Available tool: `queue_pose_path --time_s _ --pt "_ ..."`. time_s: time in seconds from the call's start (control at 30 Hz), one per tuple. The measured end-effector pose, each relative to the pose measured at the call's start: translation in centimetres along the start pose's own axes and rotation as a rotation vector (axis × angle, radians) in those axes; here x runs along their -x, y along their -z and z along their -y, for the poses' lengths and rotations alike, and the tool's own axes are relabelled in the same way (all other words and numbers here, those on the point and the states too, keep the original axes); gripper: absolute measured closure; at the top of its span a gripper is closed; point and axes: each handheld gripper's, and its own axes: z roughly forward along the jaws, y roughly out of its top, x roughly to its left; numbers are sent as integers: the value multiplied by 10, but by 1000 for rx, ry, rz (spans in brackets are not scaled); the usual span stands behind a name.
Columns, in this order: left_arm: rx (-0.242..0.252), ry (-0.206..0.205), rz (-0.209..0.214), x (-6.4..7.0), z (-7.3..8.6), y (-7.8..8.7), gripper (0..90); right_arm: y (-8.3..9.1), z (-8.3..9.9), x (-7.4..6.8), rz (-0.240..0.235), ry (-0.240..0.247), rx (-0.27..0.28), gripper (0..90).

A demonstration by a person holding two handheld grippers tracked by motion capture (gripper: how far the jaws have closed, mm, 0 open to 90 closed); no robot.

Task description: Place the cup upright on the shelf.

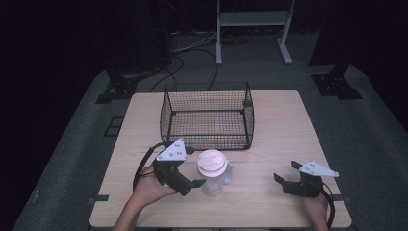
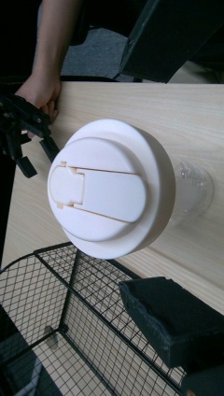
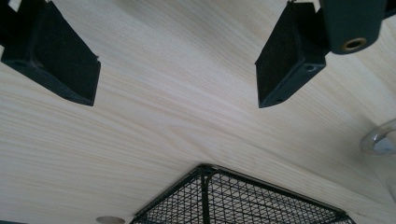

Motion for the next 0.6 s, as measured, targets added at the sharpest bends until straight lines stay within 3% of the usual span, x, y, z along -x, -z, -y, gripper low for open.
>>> queue_pose_path --time_s 0.6 --pt "-104 26 28 -7 -5 -27 0 -1 0 1 -15 0 -6 129"
